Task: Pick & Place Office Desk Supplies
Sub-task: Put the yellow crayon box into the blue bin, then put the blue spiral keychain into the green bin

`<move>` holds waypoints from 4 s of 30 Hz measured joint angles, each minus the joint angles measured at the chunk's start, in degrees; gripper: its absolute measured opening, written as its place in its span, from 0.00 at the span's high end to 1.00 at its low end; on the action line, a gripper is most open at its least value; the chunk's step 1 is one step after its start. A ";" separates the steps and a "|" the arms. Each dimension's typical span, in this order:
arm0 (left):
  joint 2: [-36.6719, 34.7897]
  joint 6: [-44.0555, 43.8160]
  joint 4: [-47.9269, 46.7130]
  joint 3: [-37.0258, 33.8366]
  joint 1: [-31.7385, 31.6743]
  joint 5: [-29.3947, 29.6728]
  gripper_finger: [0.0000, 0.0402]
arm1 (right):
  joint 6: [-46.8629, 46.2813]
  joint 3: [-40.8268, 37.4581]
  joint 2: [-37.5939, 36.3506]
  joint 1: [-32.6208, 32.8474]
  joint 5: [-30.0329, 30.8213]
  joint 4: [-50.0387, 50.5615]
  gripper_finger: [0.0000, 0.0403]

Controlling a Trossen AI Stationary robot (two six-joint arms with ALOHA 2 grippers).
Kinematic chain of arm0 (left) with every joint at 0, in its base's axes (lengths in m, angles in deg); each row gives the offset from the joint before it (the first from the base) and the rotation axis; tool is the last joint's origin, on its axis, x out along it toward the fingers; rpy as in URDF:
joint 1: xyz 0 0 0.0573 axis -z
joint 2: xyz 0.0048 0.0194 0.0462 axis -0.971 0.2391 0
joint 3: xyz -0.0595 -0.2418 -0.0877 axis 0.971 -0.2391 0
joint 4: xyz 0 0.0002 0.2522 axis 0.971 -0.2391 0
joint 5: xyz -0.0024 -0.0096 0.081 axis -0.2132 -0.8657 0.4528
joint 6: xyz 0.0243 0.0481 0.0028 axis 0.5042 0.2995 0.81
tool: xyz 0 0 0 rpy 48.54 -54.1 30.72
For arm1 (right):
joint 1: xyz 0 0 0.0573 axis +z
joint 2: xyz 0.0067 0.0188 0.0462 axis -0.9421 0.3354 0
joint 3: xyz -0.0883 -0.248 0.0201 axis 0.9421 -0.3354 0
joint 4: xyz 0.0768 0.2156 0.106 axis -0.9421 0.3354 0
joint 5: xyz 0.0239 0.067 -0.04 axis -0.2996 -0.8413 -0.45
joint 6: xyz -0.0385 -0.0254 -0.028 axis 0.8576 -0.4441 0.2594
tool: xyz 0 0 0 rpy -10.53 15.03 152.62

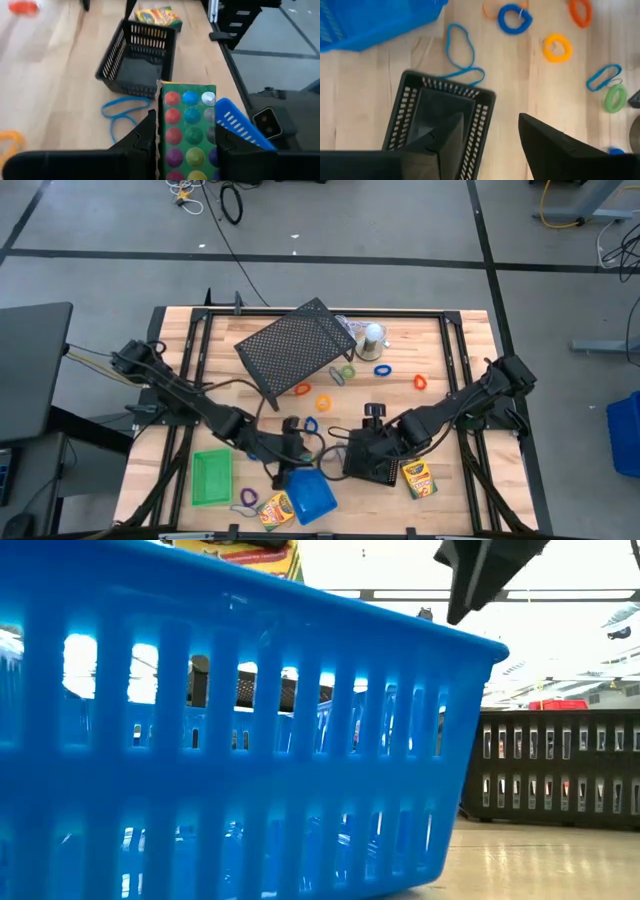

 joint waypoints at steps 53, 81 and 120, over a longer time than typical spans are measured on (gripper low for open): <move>23.13 -38.72 -33.54 21.79 8.77 20.80 0.76 | -4.18 -0.98 -0.26 5.18 4.86 4.91 0.54; 23.73 -35.97 -32.33 21.77 8.58 22.60 0.19 | -3.94 -0.98 -0.28 5.18 4.57 3.48 0.54; 12.31 -34.31 -59.66 21.72 11.62 43.13 0.20 | -8.77 -0.98 -0.26 8.09 -2.62 2.50 0.54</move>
